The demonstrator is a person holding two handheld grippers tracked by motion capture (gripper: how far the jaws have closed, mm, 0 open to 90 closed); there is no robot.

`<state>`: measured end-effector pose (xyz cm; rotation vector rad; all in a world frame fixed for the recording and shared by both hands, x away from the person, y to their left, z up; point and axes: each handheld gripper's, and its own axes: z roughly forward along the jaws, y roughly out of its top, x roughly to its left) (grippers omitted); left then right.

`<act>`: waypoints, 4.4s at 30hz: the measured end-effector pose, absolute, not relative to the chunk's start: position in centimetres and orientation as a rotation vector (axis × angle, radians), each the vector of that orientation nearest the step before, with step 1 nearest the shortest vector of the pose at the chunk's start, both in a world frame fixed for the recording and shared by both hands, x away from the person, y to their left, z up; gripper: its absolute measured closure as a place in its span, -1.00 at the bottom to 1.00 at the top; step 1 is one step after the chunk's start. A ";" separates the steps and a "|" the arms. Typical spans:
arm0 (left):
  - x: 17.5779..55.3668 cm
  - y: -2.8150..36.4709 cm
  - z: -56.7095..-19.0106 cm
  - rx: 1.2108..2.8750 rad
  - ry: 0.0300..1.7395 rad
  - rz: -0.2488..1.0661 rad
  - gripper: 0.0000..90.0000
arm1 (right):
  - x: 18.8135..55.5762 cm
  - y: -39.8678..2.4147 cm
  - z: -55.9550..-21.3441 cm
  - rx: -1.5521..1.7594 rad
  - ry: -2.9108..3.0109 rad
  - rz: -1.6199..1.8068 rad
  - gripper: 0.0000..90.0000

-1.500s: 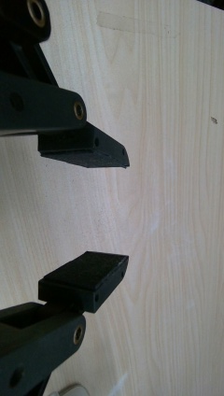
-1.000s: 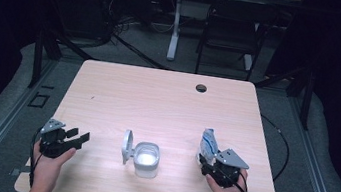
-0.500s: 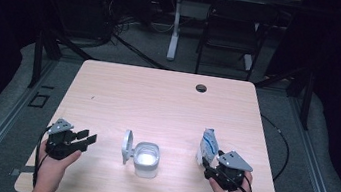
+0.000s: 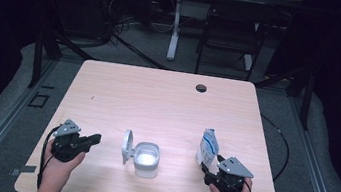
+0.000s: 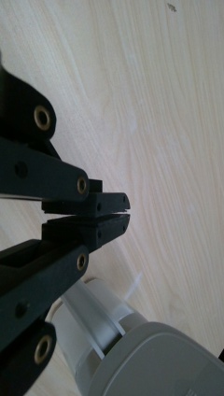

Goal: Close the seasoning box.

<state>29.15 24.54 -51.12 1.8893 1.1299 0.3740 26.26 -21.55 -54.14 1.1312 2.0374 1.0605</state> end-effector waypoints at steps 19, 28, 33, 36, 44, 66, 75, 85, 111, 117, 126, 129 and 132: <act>28.2 22.5 -49.7 1.931 1.022 0.351 1.00 | 26.2 -21.0 -54.9 1.133 2.077 1.049 -0.17; 27.7 21.6 -49.0 1.940 0.974 0.333 1.00 | 26.2 -21.0 -54.9 1.137 2.080 1.037 -0.19; 27.4 20.7 -48.6 1.952 0.934 0.324 1.00 | 26.2 -21.1 -54.9 1.141 2.083 1.034 -0.19; 27.2 20.2 -48.3 1.965 0.912 0.322 1.00 | 26.3 -21.1 -55.0 1.141 2.083 1.036 -0.19; 26.9 19.2 -48.1 1.963 0.879 0.290 1.00 | 26.3 -21.0 -55.1 1.147 2.079 1.047 -0.19; 26.6 17.8 -48.4 1.973 0.847 0.281 1.00 | 26.3 -21.1 -55.1 1.155 2.084 1.042 -0.19; 26.3 16.9 -48.5 1.993 0.802 0.264 1.00 | 26.3 -21.0 -55.2 1.155 2.089 1.042 -0.19; 26.0 16.7 -48.4 1.997 0.794 0.267 1.00 | 26.3 -21.0 -55.1 1.155 2.089 1.044 -0.19; 27.4 20.5 -48.7 1.921 0.915 0.303 1.00 | 26.3 -21.0 -55.2 1.152 2.094 1.033 -0.19; 28.0 22.1 -49.2 1.898 0.976 0.311 1.00 | 26.4 -21.1 -55.3 1.156 2.092 1.035 -0.19; 28.9 24.3 -50.4 1.848 1.085 0.314 1.00 | 26.4 -21.1 -55.3 1.158 2.094 1.031 -0.19; 29.2 24.9 -51.0 1.849 1.120 0.309 1.00 | 26.4 -21.0 -55.4 1.157 2.094 1.037 -0.19; 29.5 25.4 -51.8 1.849 1.153 0.306 1.00 | 26.4 -20.9 -55.4 1.157 2.100 1.029 -0.19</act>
